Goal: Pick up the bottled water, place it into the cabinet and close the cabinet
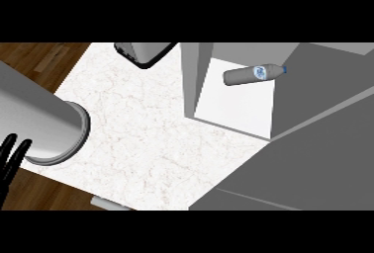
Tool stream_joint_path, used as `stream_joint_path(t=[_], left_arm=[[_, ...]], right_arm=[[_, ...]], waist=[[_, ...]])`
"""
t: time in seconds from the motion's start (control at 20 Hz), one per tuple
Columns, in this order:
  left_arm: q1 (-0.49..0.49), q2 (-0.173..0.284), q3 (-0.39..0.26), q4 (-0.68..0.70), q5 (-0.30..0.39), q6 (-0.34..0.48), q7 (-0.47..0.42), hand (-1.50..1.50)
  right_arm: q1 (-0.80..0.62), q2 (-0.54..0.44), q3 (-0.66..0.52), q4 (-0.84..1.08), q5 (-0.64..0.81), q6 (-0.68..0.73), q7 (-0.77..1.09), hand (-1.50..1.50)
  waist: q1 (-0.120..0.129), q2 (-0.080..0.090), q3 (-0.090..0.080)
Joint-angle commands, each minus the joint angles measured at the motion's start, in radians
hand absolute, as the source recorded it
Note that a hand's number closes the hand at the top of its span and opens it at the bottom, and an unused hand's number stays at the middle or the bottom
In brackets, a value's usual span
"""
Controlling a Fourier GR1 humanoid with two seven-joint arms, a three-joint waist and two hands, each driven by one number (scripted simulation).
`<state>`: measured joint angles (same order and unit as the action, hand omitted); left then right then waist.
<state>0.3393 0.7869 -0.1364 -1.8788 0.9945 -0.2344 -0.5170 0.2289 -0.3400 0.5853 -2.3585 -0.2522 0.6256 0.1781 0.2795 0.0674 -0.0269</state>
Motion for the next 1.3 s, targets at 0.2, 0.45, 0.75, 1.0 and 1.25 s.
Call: stream_joint_path(t=[0.2,0.45,0.75,1.0,1.25], left_arm=[[-0.007,0.013,0.021,0.023,0.010,-0.016,0.003,-1.50],[0.003,0.008,0.022,0.039,0.017,-0.008,0.009,-1.50],[0.008,0.013,0.036,0.044,0.024,-0.035,0.001,-1.50],[0.006,0.008,0.049,0.071,0.042,-0.033,0.004,-1.50],[0.020,0.000,0.052,0.086,0.031,-0.039,-0.005,-1.50]], right_arm=[[-0.214,0.117,-0.014,0.128,0.011,-0.108,0.174,1.50],[-0.396,0.156,-0.058,0.237,0.024,-0.130,0.287,1.50],[-0.586,0.252,-0.104,0.426,0.031,-0.185,0.384,1.50],[-0.798,0.335,-0.150,0.634,0.030,-0.275,0.453,1.50],[-1.021,0.338,-0.221,0.863,0.027,-0.399,0.421,1.50]], waist=[[-0.013,-0.016,0.003],[-0.016,-0.025,0.004],[-0.031,-0.032,0.010],[-0.050,-0.030,0.016],[-0.072,-0.033,0.021]])
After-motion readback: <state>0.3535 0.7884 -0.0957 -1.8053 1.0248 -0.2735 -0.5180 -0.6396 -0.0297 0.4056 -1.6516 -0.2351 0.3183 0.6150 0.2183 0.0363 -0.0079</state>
